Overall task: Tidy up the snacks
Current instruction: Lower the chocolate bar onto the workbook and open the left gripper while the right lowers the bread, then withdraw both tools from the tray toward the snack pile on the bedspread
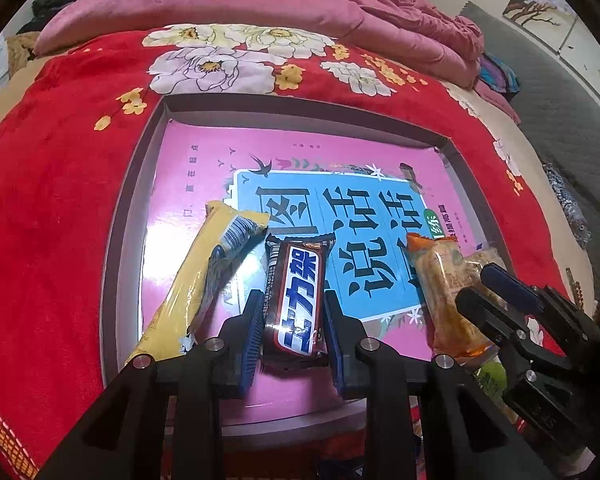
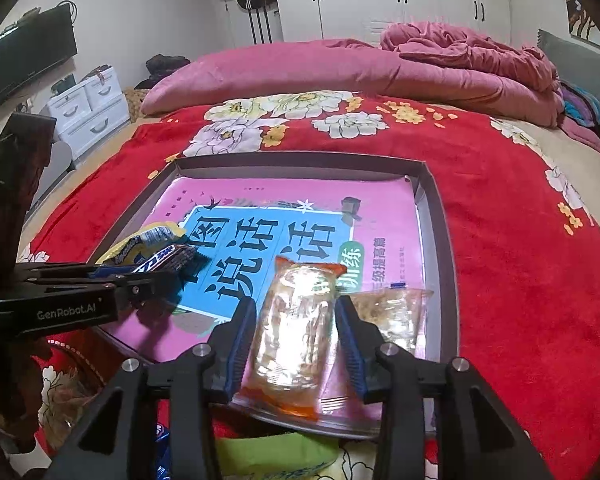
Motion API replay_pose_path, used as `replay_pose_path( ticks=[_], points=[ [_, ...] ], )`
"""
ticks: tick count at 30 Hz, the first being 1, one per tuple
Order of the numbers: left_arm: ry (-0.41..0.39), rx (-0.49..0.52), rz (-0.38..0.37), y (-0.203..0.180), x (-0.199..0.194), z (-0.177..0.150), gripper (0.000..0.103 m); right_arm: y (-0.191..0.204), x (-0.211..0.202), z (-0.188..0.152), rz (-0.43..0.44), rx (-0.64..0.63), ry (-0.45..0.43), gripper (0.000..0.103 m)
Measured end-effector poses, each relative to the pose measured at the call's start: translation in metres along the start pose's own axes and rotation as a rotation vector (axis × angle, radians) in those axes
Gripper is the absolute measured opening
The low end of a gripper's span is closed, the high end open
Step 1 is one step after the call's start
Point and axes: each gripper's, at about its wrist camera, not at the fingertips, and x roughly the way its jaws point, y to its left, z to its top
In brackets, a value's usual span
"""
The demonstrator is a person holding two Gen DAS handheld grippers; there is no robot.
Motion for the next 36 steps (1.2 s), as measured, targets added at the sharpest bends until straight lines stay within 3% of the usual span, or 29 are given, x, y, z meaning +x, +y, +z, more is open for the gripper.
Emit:
replay_pose_path(
  ticks=[17, 23, 31, 33, 36],
  points=[
    [-0.023, -0.009, -0.013, 0.003, -0.012, 0.000, 0.033, -0.009, -0.023, -0.008, 0.022, 0.070, -0.005, 0.048],
    [-0.043, -0.017, -0.040, 0.003, -0.025, -0.003, 0.041, -0.016, -0.030, -0.012, 0.012, 0.106, -0.015, 0.049],
    [-0.060, -0.021, -0.060, 0.002, -0.040, -0.007, 0.042, -0.019, -0.034, -0.013, 0.004, 0.126, -0.015, 0.051],
    [-0.069, -0.022, -0.061, 0.002, -0.045, -0.008, 0.059, -0.020, -0.035, -0.013, 0.003, 0.128, -0.014, 0.052],
    [-0.082, -0.026, -0.066, 0.004, -0.051, -0.011, 0.062, -0.021, -0.039, -0.013, 0.001, 0.132, -0.019, 0.054]
  ],
)
